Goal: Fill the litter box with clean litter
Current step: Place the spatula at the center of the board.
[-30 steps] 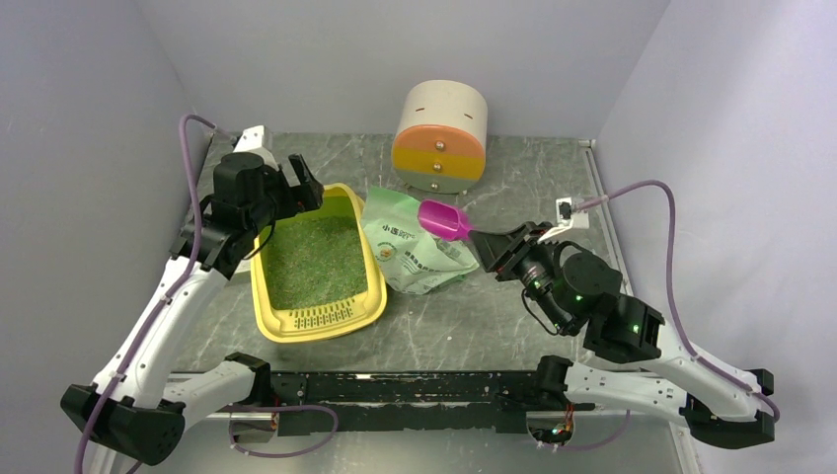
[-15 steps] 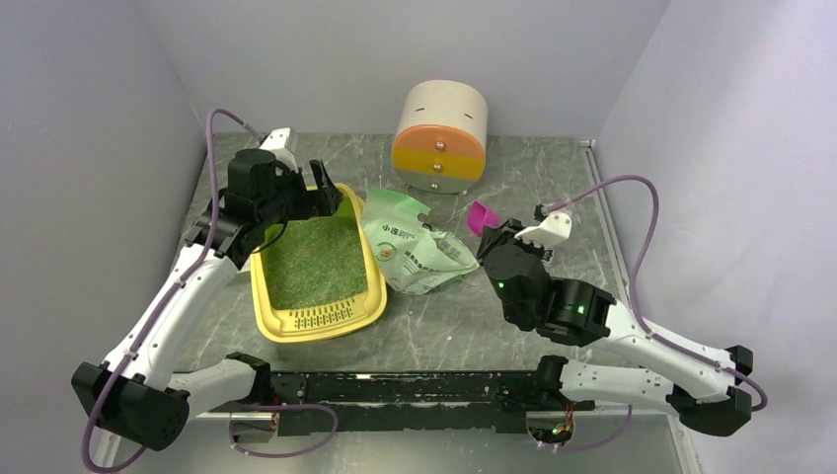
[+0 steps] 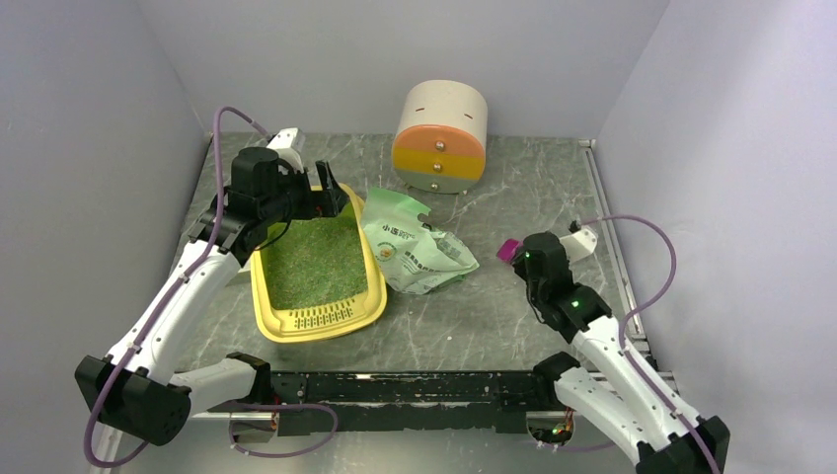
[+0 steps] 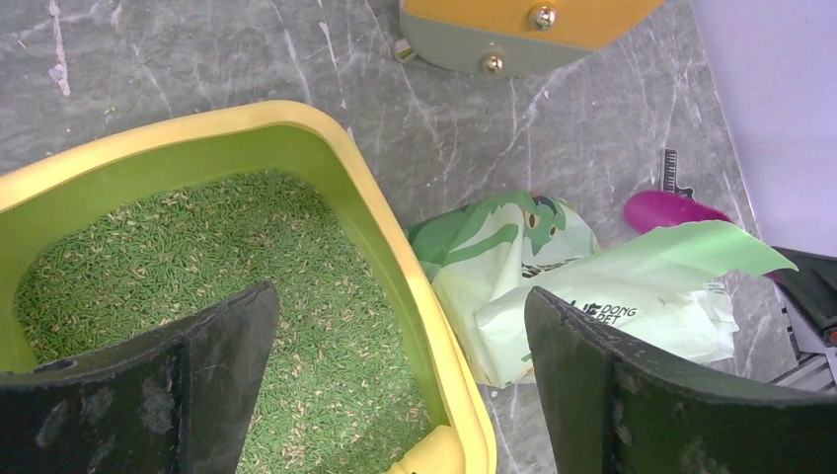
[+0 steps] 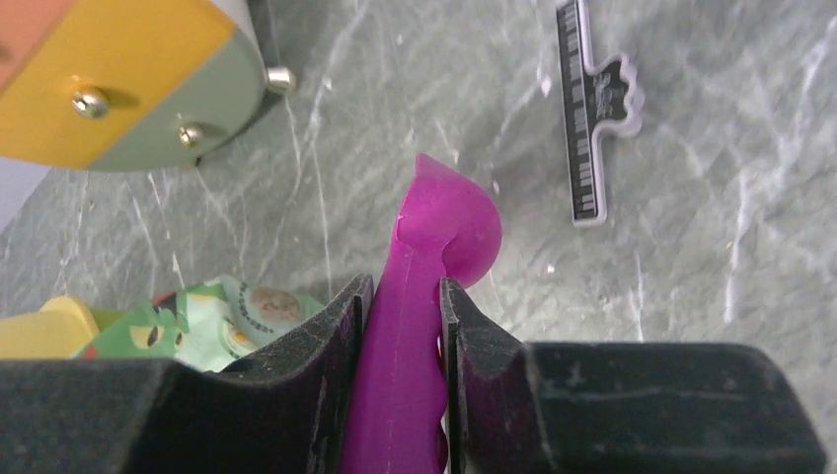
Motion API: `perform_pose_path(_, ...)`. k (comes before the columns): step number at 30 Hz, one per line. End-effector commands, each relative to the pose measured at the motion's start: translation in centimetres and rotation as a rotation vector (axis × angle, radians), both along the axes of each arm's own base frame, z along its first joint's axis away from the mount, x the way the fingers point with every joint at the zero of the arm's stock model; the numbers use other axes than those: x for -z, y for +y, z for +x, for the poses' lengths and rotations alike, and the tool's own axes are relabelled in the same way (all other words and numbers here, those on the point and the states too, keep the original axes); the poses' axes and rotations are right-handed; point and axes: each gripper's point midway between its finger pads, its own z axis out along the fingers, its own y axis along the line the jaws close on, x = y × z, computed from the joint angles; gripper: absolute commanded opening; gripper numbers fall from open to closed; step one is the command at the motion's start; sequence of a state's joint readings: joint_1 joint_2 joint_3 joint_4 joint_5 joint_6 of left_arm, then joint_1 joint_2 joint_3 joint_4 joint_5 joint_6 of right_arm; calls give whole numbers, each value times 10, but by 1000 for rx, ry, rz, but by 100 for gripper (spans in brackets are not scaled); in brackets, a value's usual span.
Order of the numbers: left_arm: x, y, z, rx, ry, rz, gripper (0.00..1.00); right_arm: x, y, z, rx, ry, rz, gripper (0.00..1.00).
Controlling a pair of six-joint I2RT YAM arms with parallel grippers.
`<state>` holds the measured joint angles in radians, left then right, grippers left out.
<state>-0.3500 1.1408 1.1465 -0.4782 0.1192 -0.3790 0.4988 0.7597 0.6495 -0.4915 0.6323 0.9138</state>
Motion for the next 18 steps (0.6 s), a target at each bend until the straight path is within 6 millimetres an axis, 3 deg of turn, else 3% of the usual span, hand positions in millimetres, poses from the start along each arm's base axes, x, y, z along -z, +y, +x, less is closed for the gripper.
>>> perform_pose_path(1,-6,-5,-1,38,-34,-1,99,11,20,0,-74,-23,219,0)
perform_pose_path(13,-10,-9,-5,63,-36,-19,99,43,4,-14,42,-63,433,0)
perform_pose_path(18,-10,-10,-8,68,-32,-28,99,68,-7,-24,138,-64,494,0)
